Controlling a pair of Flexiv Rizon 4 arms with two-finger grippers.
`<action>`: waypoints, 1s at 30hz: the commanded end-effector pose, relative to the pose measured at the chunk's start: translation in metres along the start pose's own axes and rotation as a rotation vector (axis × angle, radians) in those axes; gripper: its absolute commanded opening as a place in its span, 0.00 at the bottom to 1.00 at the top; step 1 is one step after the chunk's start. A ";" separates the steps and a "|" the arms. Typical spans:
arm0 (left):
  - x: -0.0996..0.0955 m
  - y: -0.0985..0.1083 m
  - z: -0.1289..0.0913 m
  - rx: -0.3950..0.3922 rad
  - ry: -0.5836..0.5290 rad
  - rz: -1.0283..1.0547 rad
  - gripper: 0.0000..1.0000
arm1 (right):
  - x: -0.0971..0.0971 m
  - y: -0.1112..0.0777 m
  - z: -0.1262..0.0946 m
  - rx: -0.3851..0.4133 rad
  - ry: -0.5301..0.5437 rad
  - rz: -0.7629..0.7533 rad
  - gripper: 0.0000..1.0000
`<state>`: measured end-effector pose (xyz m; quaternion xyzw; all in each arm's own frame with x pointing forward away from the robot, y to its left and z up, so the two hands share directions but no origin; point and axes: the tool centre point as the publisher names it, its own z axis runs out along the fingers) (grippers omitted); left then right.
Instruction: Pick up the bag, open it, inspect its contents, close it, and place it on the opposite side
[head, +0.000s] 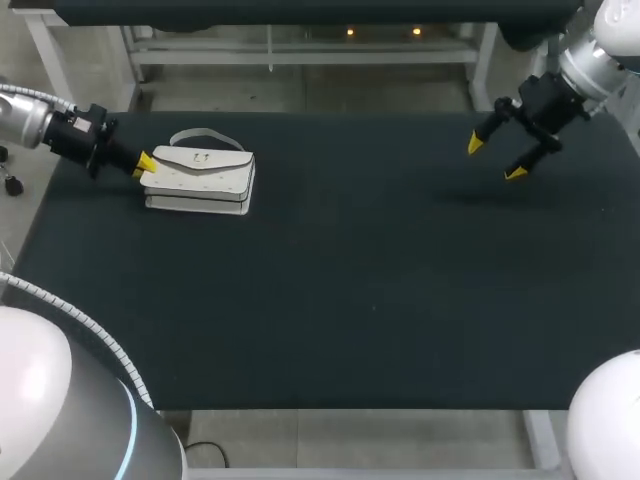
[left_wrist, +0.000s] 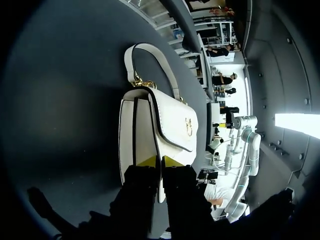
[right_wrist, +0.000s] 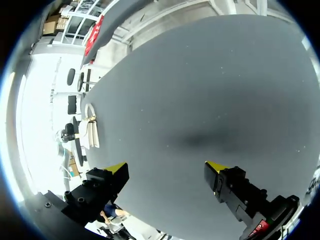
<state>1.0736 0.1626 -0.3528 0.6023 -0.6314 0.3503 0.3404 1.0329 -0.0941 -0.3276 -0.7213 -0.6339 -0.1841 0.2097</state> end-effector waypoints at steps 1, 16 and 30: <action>-0.011 -0.012 -0.024 0.005 0.012 0.008 0.00 | -0.012 0.000 -0.016 -0.028 -0.079 0.023 1.00; -0.048 -0.038 -0.085 0.065 0.007 0.042 0.00 | -0.032 -0.005 -0.044 -0.064 -0.275 -0.031 1.00; -0.068 -0.045 -0.114 0.082 0.031 0.055 0.00 | -0.021 -0.014 -0.048 -0.073 -0.379 -0.105 1.00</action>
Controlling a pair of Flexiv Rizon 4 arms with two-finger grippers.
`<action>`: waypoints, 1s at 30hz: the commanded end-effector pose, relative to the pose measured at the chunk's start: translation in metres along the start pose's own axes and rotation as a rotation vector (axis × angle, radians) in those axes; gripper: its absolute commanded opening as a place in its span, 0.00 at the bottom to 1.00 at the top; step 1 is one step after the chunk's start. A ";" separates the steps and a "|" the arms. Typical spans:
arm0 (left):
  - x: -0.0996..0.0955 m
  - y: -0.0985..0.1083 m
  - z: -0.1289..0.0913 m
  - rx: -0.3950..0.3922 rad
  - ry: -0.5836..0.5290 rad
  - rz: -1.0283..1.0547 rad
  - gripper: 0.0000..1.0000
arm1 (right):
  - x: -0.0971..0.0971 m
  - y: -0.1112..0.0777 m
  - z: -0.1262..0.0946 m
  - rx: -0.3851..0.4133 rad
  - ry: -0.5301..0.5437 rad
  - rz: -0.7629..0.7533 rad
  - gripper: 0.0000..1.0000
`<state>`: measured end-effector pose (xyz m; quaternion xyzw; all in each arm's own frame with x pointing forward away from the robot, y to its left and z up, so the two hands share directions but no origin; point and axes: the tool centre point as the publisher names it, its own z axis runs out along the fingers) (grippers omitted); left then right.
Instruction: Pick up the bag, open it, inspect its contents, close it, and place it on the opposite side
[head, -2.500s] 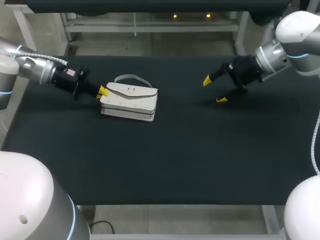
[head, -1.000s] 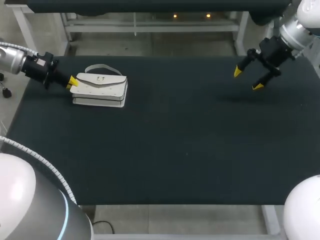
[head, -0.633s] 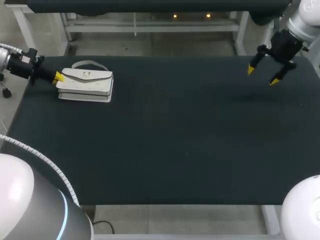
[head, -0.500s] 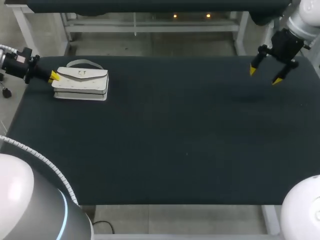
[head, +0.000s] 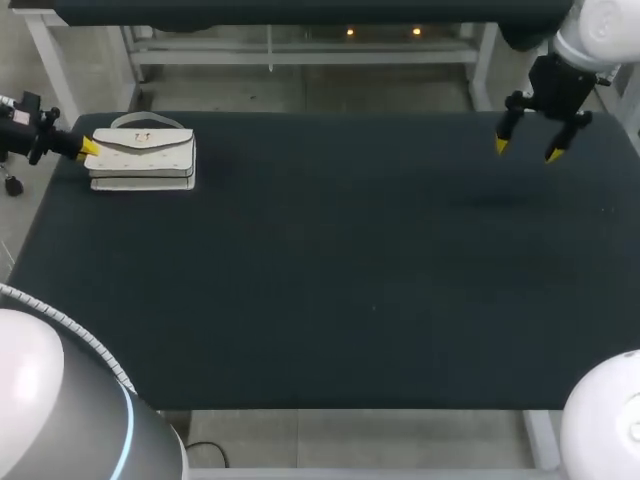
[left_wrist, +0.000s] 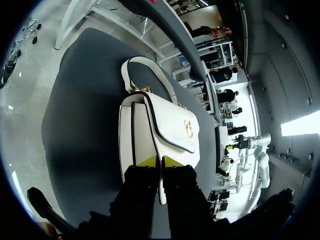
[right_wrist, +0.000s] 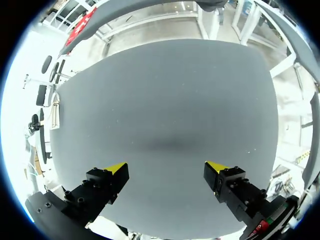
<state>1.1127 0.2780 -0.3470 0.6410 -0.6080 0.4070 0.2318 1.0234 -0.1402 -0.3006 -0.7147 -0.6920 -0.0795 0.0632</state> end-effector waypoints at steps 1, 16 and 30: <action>-0.014 -0.012 -0.011 -0.177 0.129 0.023 0.00 | 0.005 -0.008 -0.003 -0.019 -0.021 -0.002 1.00; -0.031 -0.038 -0.026 -0.350 0.165 0.042 0.00 | 0.005 -0.009 -0.005 -0.023 -0.029 0.001 1.00; -0.030 -0.027 -0.030 -0.407 0.139 0.066 1.00 | 0.005 -0.009 -0.005 -0.023 -0.029 0.001 1.00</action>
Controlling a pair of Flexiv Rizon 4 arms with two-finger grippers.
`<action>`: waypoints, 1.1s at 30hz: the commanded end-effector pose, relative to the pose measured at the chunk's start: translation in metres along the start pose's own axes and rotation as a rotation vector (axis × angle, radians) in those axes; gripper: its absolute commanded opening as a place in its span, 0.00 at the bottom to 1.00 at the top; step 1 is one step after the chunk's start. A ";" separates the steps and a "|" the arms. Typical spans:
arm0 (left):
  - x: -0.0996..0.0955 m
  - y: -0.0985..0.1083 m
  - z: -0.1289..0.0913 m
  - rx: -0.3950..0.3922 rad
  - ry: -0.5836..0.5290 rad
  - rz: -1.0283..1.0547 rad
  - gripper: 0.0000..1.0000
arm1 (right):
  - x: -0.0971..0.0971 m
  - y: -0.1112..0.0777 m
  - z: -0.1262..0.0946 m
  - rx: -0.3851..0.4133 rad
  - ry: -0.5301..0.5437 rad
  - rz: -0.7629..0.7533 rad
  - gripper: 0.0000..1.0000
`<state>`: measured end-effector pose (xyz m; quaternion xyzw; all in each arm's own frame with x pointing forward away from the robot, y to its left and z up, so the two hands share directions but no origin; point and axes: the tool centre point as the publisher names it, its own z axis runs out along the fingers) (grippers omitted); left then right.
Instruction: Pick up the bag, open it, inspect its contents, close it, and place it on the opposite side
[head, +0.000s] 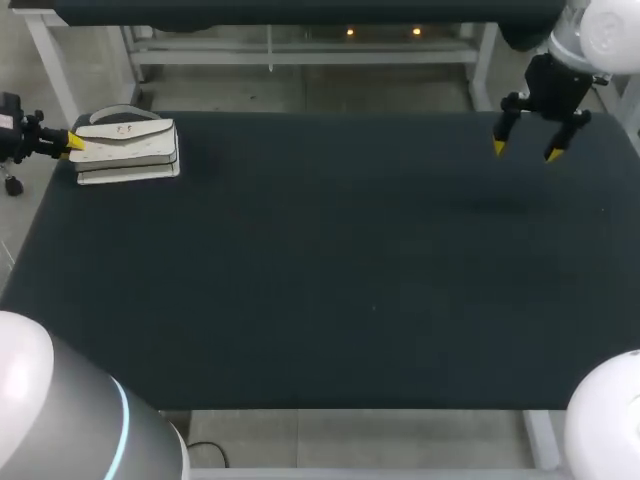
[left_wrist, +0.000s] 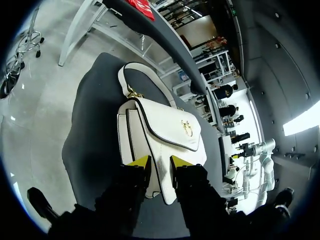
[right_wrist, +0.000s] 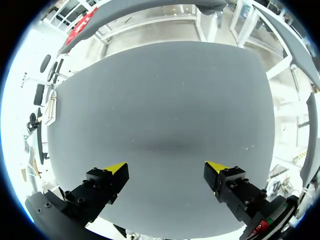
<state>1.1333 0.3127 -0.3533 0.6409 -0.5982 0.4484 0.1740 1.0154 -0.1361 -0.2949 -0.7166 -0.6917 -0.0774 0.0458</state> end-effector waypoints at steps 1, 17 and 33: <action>-0.001 -0.003 -0.014 -0.533 0.153 0.015 1.00 | 0.000 -0.001 0.000 -0.001 -0.002 0.001 1.00; 0.050 0.031 -0.069 -0.462 -0.197 0.010 1.00 | 0.000 -0.001 0.000 -0.001 -0.002 0.001 1.00; 0.108 0.069 -0.074 -0.326 -0.468 0.002 1.00 | 0.000 -0.001 0.000 -0.001 -0.002 0.001 1.00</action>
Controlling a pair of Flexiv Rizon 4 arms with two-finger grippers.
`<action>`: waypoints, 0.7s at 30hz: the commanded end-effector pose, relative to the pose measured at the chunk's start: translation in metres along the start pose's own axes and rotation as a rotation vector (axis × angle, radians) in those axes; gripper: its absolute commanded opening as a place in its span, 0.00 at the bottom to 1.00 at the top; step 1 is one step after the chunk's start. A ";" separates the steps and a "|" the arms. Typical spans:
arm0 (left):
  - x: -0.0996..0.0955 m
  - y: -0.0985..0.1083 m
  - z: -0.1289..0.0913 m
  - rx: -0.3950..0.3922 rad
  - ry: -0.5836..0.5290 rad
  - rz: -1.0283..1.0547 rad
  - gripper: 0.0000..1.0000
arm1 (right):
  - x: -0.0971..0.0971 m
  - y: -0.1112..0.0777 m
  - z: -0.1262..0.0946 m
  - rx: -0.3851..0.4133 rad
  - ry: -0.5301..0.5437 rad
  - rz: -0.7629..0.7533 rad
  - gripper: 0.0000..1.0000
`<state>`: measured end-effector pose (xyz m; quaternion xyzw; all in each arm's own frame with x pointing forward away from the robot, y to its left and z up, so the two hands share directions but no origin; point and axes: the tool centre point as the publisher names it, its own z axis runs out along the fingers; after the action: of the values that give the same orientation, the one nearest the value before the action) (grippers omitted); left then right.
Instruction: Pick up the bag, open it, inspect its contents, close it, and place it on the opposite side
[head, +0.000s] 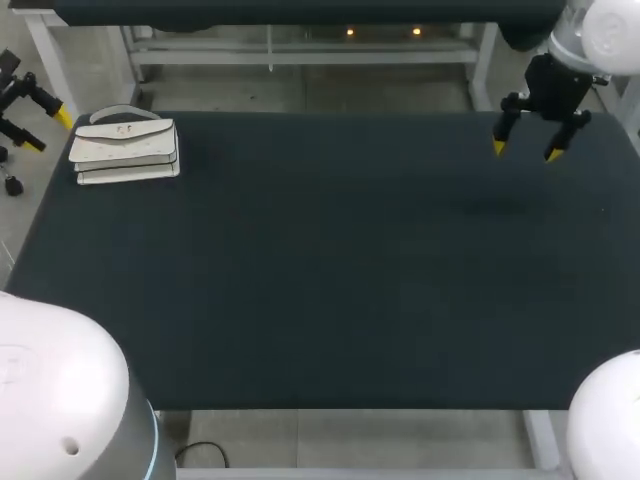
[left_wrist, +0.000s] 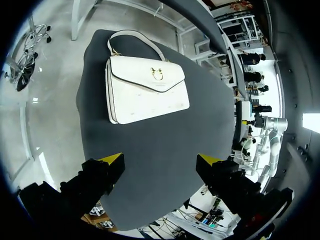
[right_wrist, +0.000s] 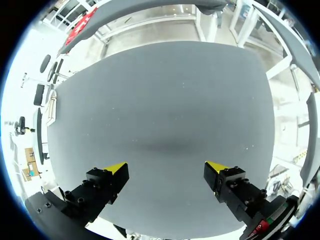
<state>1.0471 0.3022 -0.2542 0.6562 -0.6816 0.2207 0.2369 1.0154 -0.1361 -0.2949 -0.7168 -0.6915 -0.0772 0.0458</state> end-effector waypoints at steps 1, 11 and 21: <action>0.017 0.018 0.008 0.109 -0.207 -0.007 1.00 | 0.000 -0.001 0.000 -0.001 -0.001 0.000 1.00; 0.046 0.030 0.014 0.151 -0.320 0.014 1.00 | 0.000 -0.001 0.000 -0.001 -0.001 0.000 1.00; 0.065 0.039 0.016 0.189 -0.418 0.003 1.00 | 0.000 -0.001 0.000 -0.001 -0.001 0.000 1.00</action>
<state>1.0151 0.2494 -0.2296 0.6628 -0.6930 0.1625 0.2324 1.0155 -0.1359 -0.2948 -0.7168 -0.6915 -0.0770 0.0456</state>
